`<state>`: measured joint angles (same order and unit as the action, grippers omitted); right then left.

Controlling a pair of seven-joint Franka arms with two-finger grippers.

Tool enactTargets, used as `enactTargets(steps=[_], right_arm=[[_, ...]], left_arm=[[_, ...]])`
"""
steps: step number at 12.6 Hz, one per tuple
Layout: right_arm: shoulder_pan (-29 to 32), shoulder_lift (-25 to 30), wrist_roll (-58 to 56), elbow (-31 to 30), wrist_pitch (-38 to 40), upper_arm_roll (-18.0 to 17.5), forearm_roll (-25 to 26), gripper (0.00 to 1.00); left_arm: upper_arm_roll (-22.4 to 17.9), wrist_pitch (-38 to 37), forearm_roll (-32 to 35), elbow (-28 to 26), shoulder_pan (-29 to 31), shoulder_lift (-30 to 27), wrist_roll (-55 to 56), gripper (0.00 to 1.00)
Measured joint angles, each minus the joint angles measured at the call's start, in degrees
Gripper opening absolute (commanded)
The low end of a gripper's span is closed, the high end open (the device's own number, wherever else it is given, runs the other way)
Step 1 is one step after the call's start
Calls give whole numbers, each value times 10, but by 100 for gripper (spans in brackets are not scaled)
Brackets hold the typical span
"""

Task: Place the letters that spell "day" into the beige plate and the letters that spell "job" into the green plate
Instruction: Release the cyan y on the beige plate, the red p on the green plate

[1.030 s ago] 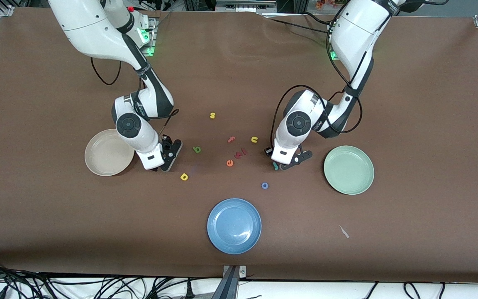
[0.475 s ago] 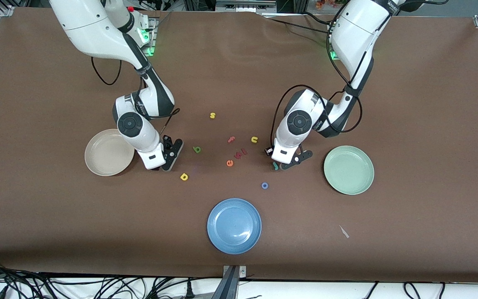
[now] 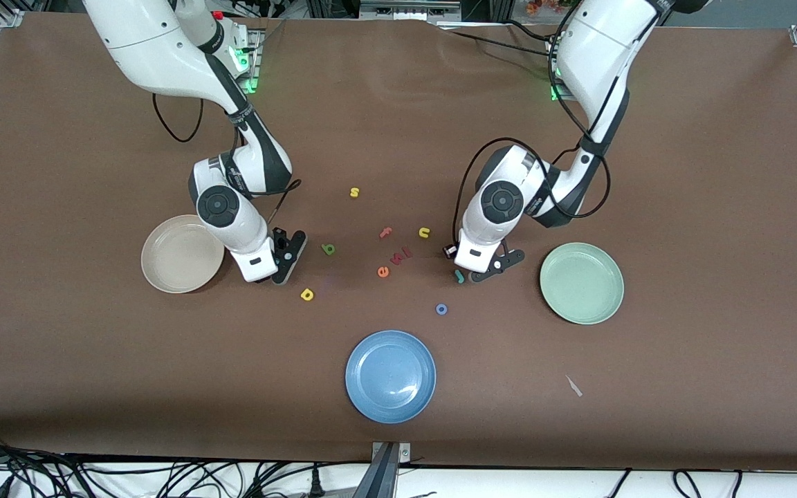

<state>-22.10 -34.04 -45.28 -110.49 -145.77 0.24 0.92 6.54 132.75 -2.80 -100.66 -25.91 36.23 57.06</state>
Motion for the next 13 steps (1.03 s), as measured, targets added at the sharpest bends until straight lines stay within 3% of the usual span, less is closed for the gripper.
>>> enactTargets(steps=[2,5,10,13], right_arm=[[0,0,0,0,0,0,0,0],[1,0,1,5,6,0,0,0],[53,4,3,101,170,7,-11,0],[108,15,7,109,234,17,-13,0]], left_arm=[[-6,-39,5,1,14,-26,-35,0],[-8,-97,36,1,55,-60,-71,0],[-8,-145,70,-3,114,-81,-136,0],[-8,-146,70,-16,152,-80,-193,0]])
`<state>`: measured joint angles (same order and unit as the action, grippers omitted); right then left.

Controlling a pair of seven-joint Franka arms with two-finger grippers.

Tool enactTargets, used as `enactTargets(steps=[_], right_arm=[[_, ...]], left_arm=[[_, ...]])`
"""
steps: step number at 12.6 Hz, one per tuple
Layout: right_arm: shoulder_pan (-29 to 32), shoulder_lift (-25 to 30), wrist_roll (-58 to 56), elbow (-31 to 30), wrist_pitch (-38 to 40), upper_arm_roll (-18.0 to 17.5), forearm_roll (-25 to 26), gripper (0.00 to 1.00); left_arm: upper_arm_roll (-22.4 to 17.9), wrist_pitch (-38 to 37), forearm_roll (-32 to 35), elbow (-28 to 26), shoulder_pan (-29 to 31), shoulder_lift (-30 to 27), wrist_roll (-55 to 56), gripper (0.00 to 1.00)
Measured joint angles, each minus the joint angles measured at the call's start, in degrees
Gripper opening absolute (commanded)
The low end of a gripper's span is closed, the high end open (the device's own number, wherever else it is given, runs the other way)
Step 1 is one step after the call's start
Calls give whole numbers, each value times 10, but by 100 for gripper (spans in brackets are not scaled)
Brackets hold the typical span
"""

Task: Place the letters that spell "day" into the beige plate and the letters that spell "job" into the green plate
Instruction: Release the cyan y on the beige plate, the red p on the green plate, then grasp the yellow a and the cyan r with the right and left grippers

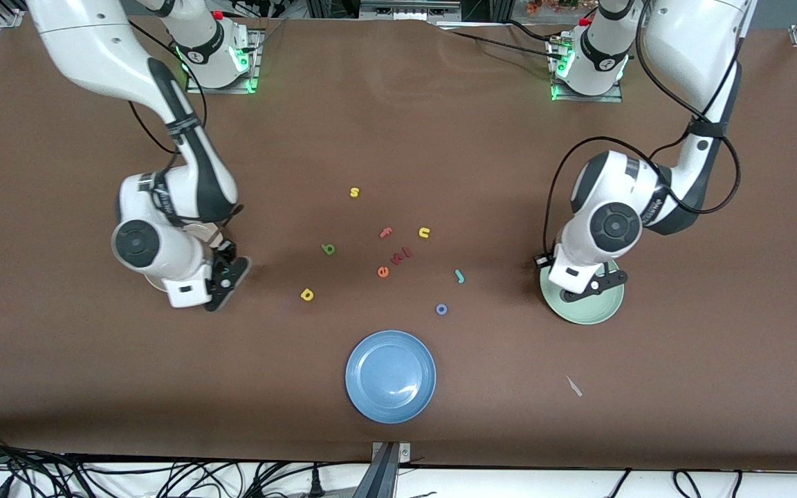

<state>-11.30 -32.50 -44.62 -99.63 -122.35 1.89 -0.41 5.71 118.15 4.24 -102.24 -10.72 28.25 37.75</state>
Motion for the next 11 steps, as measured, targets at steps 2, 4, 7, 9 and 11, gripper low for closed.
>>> enactTargets(steps=[2,4,7,9,11], right_arm=[[8,7,11,-11,19,34,-1,4],[9,7,43,-31,23,61,-3,100],[7,7,126,-45,32,62,-4,100],[6,12,214,-37,46,38,-7,100],[2,21,306,-25,48,1,-8,100]], left_arm=[[0,4,0,-6,12,7,-45,0],[0,17,0,-9,18,20,-75,0],[0,56,0,-12,19,51,-116,0],[0,73,0,-12,19,69,-124,0],[1,78,0,-12,19,78,-125,1]])
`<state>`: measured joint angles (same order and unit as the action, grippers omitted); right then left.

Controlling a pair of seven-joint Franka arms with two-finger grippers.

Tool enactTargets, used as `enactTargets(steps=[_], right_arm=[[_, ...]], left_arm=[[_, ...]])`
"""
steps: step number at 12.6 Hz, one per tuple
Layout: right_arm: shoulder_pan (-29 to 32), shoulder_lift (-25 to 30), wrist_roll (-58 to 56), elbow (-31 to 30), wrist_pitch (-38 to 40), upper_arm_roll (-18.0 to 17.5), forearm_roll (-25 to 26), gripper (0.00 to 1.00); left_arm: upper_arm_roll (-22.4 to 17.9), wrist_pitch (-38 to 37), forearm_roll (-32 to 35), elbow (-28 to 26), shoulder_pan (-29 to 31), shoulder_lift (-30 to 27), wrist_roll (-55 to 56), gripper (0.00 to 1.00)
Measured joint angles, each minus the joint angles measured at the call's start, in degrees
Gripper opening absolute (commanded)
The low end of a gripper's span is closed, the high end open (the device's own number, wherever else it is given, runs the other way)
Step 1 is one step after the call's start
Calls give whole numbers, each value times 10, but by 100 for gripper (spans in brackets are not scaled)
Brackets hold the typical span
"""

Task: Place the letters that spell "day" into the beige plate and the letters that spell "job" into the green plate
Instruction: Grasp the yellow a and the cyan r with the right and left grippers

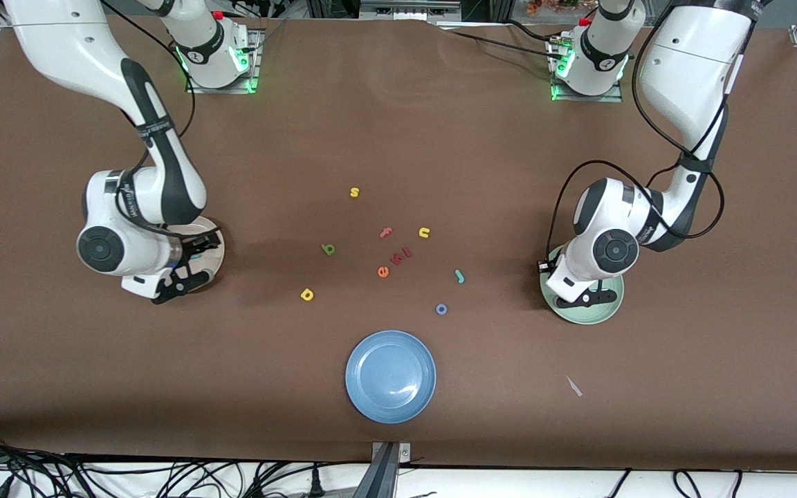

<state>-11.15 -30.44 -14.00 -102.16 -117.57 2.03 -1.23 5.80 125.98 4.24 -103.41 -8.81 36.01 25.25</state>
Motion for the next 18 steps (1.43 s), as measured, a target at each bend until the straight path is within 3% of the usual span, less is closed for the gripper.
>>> enactTargets(steps=[1,2,3,6,8,11,15,18], right_arm=[[-4,3,43,8,-1,-18,0,100],[-8,4,85,16,-5,-35,0,100],[-13,4,131,24,-14,-48,-1,100],[-36,-5,282,40,-47,-60,-2,100],[-48,-23,350,58,-58,-62,-29,100],[-70,-74,422,128,-60,-63,-57,100],[-99,-146,447,212,-71,-63,-57,100],[-99,-172,446,226,-73,-60,-31,100]], left_arm=[[0,1,0,0,0,2,0,23],[0,2,0,0,0,2,0,67],[0,2,0,0,0,2,0,100],[0,0,0,4,1,1,0,100],[0,-12,0,11,2,-6,0,100],[4,-41,0,27,3,-30,0,100],[35,-100,-3,79,1,-54,21,100],[51,-100,-6,96,-20,-46,91,100]])
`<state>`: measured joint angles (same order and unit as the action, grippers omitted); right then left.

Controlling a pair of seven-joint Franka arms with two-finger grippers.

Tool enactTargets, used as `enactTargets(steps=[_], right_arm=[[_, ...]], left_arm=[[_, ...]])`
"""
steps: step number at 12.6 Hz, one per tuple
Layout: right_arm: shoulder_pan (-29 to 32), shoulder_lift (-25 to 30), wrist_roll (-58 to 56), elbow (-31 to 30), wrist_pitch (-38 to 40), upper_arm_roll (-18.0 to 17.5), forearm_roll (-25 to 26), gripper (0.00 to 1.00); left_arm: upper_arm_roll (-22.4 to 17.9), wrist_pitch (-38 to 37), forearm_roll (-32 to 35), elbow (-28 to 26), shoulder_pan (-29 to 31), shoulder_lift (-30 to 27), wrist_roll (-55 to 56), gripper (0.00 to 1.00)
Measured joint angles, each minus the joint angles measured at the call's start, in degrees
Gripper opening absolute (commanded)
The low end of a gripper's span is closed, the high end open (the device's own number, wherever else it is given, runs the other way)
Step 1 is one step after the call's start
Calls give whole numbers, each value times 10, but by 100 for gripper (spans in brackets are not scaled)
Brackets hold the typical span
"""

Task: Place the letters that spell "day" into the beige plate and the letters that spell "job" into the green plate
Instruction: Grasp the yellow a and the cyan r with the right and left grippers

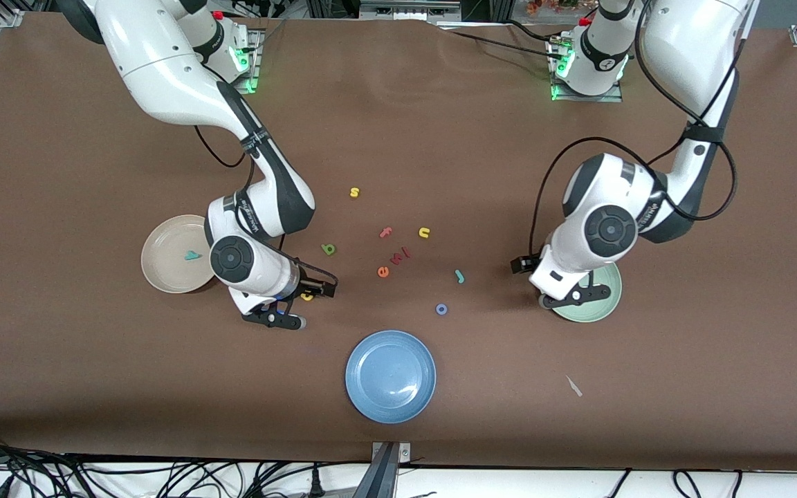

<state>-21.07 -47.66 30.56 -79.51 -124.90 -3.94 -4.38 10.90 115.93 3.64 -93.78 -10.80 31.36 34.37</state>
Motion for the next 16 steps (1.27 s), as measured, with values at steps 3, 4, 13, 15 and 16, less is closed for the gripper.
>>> enactTargets(steps=[3,4,13,15,16], right_arm=[[-1,-19,0,0,0,0,33,96],[-5,-25,0,0,-2,0,34,93],[-13,-31,-12,4,-16,4,63,55],[-13,-31,-14,5,-17,5,63,44],[-13,-31,-14,7,-17,5,63,34]], left_arm=[[1,11,-34,20,-23,25,46,97],[1,26,-43,26,-31,36,63,95],[3,154,-49,35,-88,105,157,53],[3,169,-49,35,-97,118,171,53],[3,171,-49,35,-101,123,174,53]])
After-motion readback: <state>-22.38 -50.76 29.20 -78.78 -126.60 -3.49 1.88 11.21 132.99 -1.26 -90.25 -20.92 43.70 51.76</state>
